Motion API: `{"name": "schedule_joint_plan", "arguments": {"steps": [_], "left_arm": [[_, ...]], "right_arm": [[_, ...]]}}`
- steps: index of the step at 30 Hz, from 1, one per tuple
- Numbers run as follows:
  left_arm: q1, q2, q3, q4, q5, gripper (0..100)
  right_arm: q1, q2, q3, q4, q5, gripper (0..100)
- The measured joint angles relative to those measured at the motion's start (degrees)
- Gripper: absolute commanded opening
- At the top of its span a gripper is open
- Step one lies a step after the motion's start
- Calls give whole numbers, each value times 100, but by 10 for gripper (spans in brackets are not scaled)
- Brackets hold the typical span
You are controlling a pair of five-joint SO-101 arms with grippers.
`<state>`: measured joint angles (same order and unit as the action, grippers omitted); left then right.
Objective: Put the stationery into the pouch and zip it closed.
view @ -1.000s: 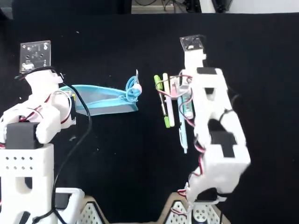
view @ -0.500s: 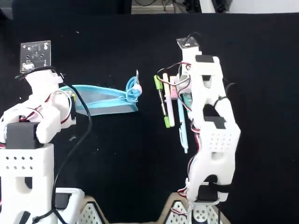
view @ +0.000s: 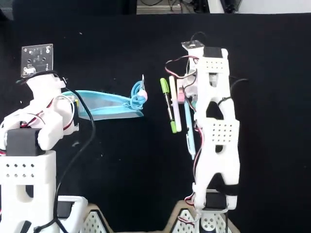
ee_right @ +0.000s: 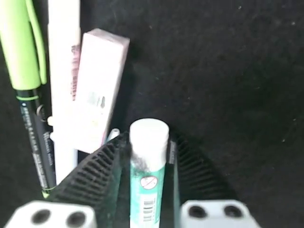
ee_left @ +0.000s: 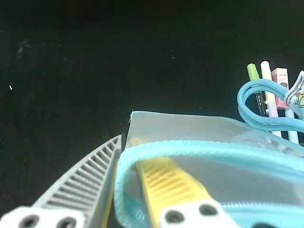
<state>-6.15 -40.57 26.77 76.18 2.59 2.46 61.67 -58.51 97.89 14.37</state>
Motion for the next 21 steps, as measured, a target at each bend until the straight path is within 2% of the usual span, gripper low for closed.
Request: {"name": "schedule_joint_plan", "arguments": {"steps": [4,9,13,17,21], "left_arm": [[0,0,0,0,0,30],[0,0,0,0,0,30],[0,0,0,0,-9,30],[0,0,0,0,-9,30],[0,0,0,0,-9,30]], "right_arm": [[229,273,-651,132,-79,11],[738,237,-492,141,-123,11],[1002,-246,448,141,-88,11],[1231,-1046,1785,123,352,11],[1213,-2189,3587,-545,703,11]]}}
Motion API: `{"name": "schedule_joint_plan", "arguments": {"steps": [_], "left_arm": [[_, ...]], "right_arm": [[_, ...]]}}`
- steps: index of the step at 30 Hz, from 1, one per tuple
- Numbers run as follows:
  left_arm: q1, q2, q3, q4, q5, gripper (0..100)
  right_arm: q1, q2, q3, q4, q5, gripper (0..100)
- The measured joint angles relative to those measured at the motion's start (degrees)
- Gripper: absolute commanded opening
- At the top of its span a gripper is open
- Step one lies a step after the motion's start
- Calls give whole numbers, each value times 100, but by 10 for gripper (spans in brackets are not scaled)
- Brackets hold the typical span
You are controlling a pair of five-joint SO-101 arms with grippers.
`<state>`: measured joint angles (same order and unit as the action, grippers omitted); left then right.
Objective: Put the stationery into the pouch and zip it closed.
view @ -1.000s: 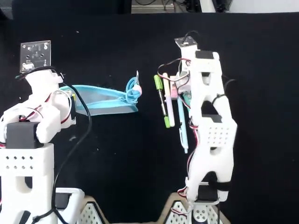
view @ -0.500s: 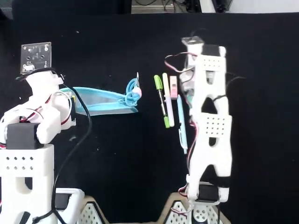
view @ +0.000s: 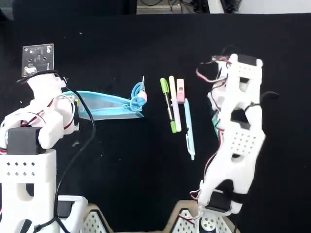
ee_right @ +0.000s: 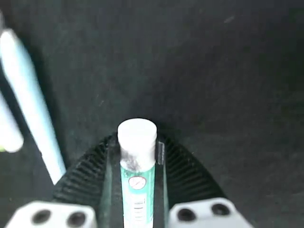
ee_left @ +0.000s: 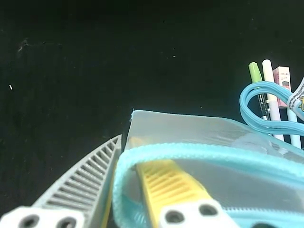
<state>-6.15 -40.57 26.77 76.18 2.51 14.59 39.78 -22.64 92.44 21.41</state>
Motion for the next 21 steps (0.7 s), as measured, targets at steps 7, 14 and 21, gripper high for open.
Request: {"name": "schedule_joint_plan", "arguments": {"steps": [7,14,21], "left_arm": [[0,0,0,0,0,30],[0,0,0,0,0,30],[0,0,0,0,0,30]], "right_arm": [[-79,-2453,3622,-1837,545,137],[-387,-3218,4273,-1688,914,124],[-431,-2497,3780,-1495,1626,124]]}}
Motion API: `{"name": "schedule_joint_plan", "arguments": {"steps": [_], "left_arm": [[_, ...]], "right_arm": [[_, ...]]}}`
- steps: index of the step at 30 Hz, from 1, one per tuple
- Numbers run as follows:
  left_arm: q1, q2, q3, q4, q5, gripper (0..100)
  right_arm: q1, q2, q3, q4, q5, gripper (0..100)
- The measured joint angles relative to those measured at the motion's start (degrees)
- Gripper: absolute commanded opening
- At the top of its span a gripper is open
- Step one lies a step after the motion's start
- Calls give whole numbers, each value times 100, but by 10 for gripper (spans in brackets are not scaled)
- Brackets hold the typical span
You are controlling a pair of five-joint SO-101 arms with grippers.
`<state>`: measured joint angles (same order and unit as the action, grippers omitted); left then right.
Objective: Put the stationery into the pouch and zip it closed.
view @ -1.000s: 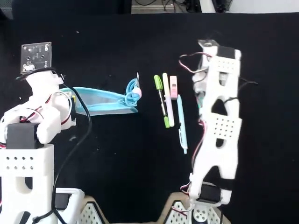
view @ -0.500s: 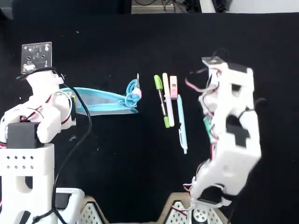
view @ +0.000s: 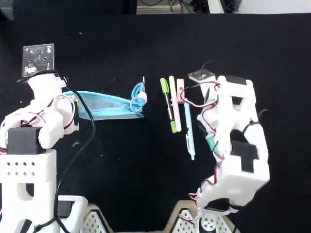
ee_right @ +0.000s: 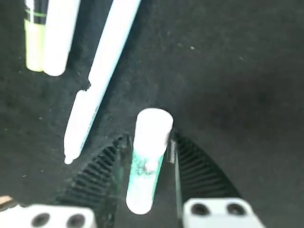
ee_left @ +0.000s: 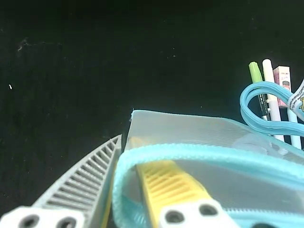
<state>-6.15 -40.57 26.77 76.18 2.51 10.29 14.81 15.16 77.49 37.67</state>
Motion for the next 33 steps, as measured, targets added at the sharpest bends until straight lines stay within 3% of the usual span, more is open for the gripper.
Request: {"name": "schedule_joint_plan", "arguments": {"steps": [6,9,16,24,33], "left_arm": [[0,0,0,0,0,30],[0,0,0,0,0,30],[0,0,0,0,0,30],[0,0,0,0,0,30],[0,0,0,0,0,30]], "right_arm": [[-9,598,-246,44,141,119],[-9,615,-273,53,149,9],[0,369,-273,378,149,11],[-79,-2532,-97,1345,123,11],[-1266,-6338,510,1398,-1196,11]]}}
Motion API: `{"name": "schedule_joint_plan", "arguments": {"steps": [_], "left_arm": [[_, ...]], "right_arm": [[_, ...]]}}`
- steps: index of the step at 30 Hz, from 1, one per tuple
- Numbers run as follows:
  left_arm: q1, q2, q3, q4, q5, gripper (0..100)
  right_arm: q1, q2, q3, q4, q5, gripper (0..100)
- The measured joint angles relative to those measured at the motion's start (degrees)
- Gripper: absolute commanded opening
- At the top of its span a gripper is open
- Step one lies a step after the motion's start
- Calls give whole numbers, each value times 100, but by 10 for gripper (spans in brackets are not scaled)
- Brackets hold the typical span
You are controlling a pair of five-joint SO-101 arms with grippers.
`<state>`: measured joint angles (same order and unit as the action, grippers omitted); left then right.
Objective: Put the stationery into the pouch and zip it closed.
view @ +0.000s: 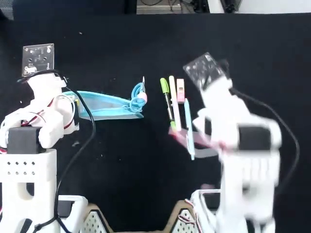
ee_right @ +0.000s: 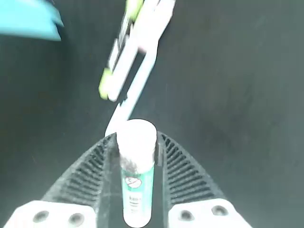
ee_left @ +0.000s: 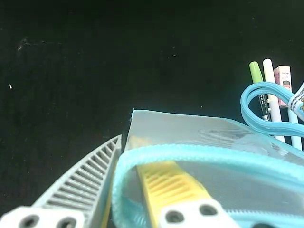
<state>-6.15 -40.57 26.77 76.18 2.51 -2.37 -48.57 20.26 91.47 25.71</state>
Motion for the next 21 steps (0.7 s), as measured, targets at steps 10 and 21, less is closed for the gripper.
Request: {"name": "schedule_joint_plan", "arguments": {"steps": [10,21], "left_arm": [[0,0,0,0,0,30],[0,0,0,0,0,30]], "right_arm": [[-2418,-2567,79,-1538,-2488,11],[-3965,-2716,1538,-4334,-2857,11]]}}
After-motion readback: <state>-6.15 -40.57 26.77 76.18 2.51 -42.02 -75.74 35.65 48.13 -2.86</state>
